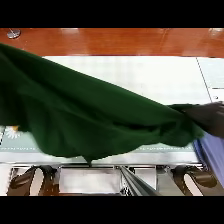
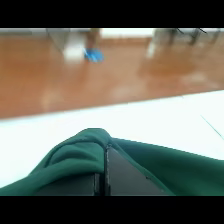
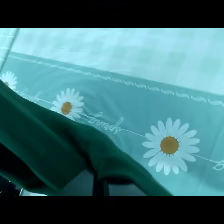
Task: Fold the shirts.
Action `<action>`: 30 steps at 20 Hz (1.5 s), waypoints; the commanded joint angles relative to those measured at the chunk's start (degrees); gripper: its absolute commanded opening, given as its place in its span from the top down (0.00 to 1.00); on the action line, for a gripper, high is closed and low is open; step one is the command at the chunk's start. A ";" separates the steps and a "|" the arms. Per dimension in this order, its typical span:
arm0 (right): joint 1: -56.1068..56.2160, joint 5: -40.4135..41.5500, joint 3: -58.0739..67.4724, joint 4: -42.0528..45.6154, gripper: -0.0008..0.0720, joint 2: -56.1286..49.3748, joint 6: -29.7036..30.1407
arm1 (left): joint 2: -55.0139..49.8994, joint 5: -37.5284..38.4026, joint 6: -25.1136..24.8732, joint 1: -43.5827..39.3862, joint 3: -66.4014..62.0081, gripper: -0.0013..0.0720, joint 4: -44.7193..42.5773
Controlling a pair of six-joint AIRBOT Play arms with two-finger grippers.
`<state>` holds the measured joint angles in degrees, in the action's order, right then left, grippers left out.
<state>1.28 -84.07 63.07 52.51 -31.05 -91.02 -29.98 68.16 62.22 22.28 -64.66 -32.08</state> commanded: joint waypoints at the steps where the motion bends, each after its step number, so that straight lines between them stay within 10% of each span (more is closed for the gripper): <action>1: -0.04 11.58 -9.22 -0.74 0.95 -7.45 5.70 | -4.39 -9.05 -3.30 -4.15 15.78 0.95 2.95; 7: -0.04 31.67 -6.88 -7.13 0.95 -37.07 10.49 | -25.90 -27.80 -6.51 -17.42 16.98 0.95 2.99; 12: -0.52 32.50 5.38 -18.29 0.85 -56.24 8.94 | -39.65 -30.01 -6.32 -20.79 10.80 0.94 5.53; 13: -1.16 31.19 7.80 -21.40 0.38 -58.12 9.01 | -40.85 -30.01 -4.35 -20.76 9.86 0.73 5.77; 14: -1.86 28.65 10.29 -22.91 0.13 -58.99 9.94 | -41.22 -29.94 -3.52 -20.59 9.38 0.07 5.73; 15: -3.06 25.75 12.66 -22.51 0.13 -58.95 11.23 | -41.09 -28.44 -2.99 -19.85 9.14 0.02 5.11; 20: -16.46 2.71 19.65 -5.33 0.13 -51.82 11.58 | -40.87 -4.61 6.40 -7.52 8.94 0.03 -11.69; 24: -25.94 2.29 6.38 21.38 0.13 -39.39 6.67 | -38.62 8.68 7.65 3.43 20.44 0.03 -18.34; 30: -31.41 17.55 -28.44 -2.40 0.13 -23.23 14.14 | -32.13 7.91 10.10 11.52 39.06 0.03 -18.34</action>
<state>-28.10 -71.37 47.99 58.46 -60.73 -81.76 -64.66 73.89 71.05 30.46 -32.73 -49.10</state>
